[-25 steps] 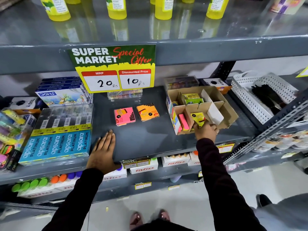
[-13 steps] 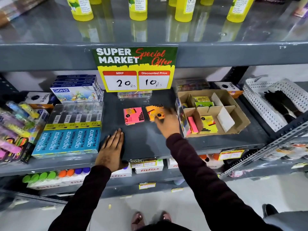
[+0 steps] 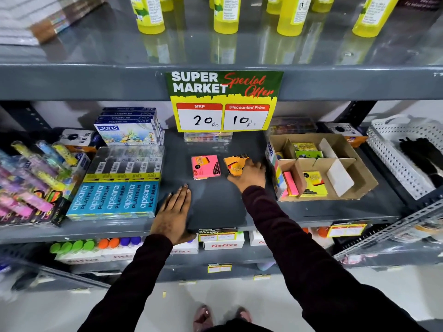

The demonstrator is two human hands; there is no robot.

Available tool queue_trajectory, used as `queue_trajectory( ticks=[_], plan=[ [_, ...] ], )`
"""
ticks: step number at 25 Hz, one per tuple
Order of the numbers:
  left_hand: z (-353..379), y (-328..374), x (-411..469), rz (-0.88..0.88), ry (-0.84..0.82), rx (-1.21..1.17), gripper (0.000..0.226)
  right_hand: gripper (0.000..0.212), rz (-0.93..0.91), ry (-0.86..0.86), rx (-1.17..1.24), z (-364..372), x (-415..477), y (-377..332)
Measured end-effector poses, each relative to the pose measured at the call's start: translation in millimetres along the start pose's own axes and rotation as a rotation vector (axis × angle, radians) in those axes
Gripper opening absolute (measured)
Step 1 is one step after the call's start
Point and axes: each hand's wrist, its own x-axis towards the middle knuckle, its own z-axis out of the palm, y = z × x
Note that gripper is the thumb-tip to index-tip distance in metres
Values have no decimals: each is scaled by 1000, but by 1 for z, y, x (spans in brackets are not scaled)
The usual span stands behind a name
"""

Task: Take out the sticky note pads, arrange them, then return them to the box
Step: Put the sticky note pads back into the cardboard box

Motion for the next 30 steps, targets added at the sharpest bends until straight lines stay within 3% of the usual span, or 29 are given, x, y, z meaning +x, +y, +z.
queue_trajectory(
  ticks=[6, 9, 14, 17, 19, 24, 27, 30],
  plan=[
    [3, -1, 0, 16, 37, 10, 123, 80, -53, 86, -28, -37, -32, 8],
    [2, -1, 0, 37, 26, 23, 125, 80, -41, 240, 78, -64, -49, 25],
    [3, -3, 0, 7, 3, -25, 121, 87, 220, 488, 285, -108, -57, 114],
    [1, -3, 1, 11, -30, -26, 123, 70, 362, 394, 447, -107, -42, 147],
    [1, -4, 1, 16, -44, -19, 127, 58, 345, 311, 496, -97, -36, 154],
    [2, -4, 1, 10, -62, -21, 131, 71, 244, 237, 477, -67, -38, 162],
    [1, -3, 0, 8, -69, -21, 132, 45, 240, 210, 320, -55, -36, 165],
    [2, -3, 1, 7, -74, -17, 133, 48, 216, 173, 170, -52, -31, 167]
  ],
)
